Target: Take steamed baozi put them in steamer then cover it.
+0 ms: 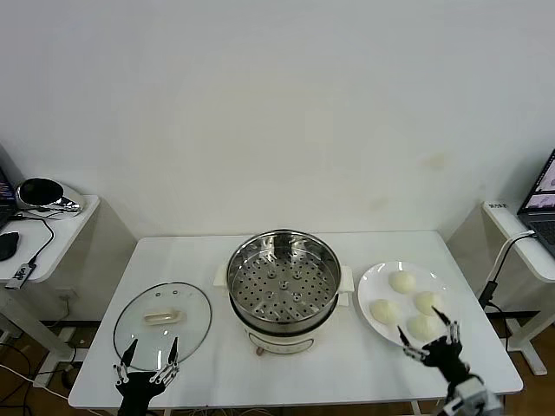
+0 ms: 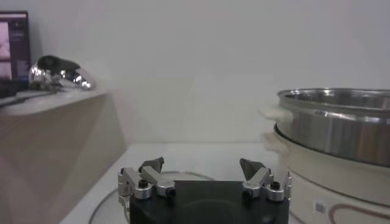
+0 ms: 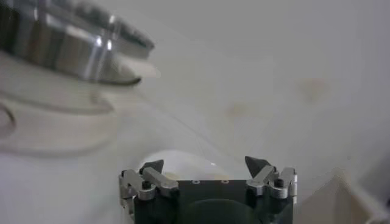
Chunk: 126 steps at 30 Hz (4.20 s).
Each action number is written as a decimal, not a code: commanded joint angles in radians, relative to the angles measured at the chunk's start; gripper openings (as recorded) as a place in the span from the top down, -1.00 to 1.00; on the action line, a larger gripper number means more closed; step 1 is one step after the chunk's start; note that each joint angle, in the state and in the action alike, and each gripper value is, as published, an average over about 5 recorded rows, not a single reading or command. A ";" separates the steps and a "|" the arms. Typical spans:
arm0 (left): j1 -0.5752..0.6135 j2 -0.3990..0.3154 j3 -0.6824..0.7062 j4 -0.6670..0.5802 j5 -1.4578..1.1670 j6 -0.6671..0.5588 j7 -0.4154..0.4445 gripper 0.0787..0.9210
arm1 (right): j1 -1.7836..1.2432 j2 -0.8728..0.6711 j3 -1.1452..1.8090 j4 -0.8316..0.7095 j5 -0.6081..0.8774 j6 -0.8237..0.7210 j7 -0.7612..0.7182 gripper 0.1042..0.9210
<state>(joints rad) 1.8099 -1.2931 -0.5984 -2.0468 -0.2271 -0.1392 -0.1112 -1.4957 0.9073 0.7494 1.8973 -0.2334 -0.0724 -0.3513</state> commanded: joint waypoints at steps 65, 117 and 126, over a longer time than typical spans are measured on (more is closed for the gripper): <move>0.011 0.015 -0.060 -0.009 0.101 -0.021 -0.017 -0.77 | 1.383 0.084 -1.095 -1.180 -0.322 0.134 -0.804 -0.58; -0.025 0.039 -0.078 -0.011 0.054 -0.015 -0.018 -0.77 | 2.049 0.139 -1.851 -0.583 0.396 0.118 -0.761 0.05; -0.015 0.028 -0.094 -0.020 0.055 -0.011 -0.017 -0.77 | 1.977 0.244 -1.912 -0.628 0.231 0.252 -0.721 0.07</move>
<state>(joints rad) 1.7928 -1.2643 -0.6876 -2.0646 -0.1713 -0.1510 -0.1287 0.4789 1.0361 -1.0749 1.2730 0.0651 0.0847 -1.1001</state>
